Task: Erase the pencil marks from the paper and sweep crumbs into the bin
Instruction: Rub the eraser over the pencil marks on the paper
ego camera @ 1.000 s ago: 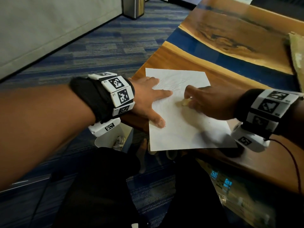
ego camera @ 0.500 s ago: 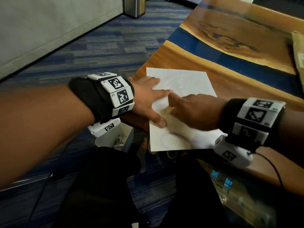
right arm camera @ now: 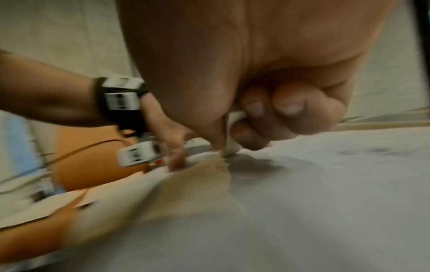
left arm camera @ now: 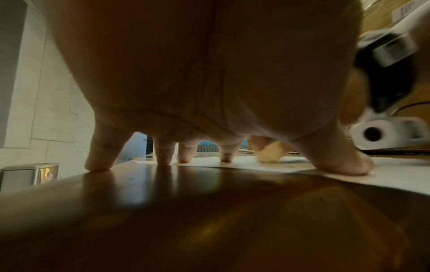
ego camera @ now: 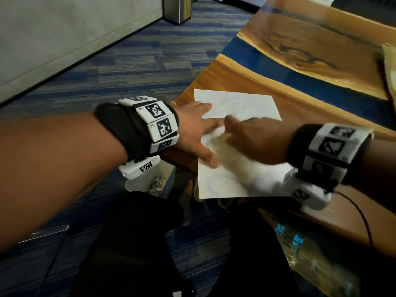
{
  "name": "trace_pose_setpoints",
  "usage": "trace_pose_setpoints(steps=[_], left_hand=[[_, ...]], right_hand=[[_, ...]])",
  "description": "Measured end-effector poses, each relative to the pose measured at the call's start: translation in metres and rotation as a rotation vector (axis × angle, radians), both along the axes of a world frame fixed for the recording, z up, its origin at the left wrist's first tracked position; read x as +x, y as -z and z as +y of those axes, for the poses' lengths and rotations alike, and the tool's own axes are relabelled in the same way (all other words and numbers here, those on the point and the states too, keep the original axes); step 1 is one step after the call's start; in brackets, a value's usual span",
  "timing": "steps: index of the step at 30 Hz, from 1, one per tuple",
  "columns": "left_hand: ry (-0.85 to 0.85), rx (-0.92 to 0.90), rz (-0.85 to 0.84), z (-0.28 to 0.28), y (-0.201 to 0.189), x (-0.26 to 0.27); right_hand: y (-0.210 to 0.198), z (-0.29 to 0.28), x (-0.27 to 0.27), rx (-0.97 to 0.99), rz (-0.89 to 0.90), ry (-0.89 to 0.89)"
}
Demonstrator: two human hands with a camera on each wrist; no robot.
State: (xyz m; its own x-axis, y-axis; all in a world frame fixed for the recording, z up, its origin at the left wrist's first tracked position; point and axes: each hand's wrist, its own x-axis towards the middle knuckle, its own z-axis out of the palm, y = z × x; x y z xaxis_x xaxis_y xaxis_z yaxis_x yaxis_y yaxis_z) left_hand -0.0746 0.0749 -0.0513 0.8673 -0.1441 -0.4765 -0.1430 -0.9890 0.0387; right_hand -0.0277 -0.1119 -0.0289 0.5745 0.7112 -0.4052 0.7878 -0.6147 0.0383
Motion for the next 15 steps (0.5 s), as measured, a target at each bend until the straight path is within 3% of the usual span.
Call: trace_pose_setpoints(steps=[3,7,15], left_hand=[[0.002,-0.010,0.003,0.000,0.000,0.000],[0.011,0.018,0.010,0.001,-0.002,-0.004],[-0.067,0.058,-0.040,0.007,-0.005,-0.012]], right_hand=[[0.005,0.000,-0.014,-0.007,0.052,-0.105],[0.002,-0.002,0.022,-0.077,-0.148,0.018],[0.012,-0.009,0.032,-0.044,-0.248,-0.085]])
